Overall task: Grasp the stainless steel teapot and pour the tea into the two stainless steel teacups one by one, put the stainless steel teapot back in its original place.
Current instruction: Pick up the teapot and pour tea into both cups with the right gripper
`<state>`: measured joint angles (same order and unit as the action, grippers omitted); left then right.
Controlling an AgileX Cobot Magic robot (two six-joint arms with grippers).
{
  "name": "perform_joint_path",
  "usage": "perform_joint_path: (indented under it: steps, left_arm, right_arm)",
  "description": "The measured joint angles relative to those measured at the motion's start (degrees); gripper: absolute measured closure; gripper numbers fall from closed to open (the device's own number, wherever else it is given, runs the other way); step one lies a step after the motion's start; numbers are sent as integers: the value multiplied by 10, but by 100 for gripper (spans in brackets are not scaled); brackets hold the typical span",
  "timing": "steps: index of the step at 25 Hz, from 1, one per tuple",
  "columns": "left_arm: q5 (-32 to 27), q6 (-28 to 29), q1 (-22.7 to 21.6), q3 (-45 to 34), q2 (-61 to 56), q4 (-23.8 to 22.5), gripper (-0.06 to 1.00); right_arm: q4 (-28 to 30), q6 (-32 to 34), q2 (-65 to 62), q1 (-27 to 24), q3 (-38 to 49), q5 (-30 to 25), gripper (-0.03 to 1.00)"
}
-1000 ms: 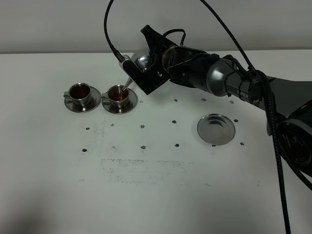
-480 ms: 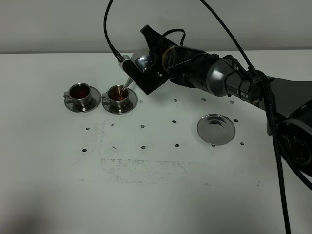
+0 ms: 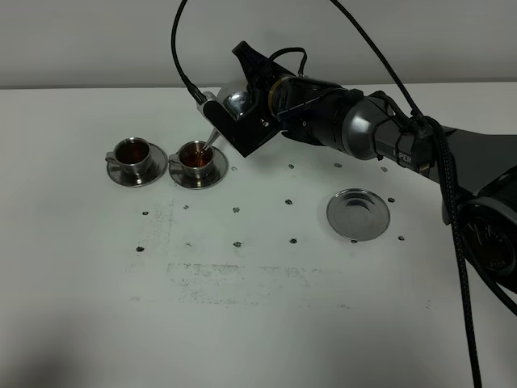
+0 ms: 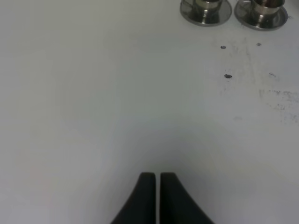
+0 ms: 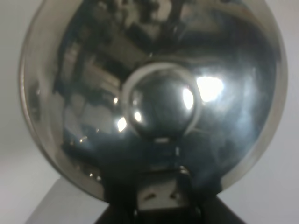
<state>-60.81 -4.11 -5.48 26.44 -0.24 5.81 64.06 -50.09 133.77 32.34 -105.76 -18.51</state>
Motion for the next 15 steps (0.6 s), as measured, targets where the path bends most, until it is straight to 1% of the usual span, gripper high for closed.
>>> perform_joint_path:
  steps: [15]
  left_arm:
    - [0, 0, 0, 0, 0, 0, 89]
  right_arm:
    - [6, 0, 0, 0, 0, 4, 79]
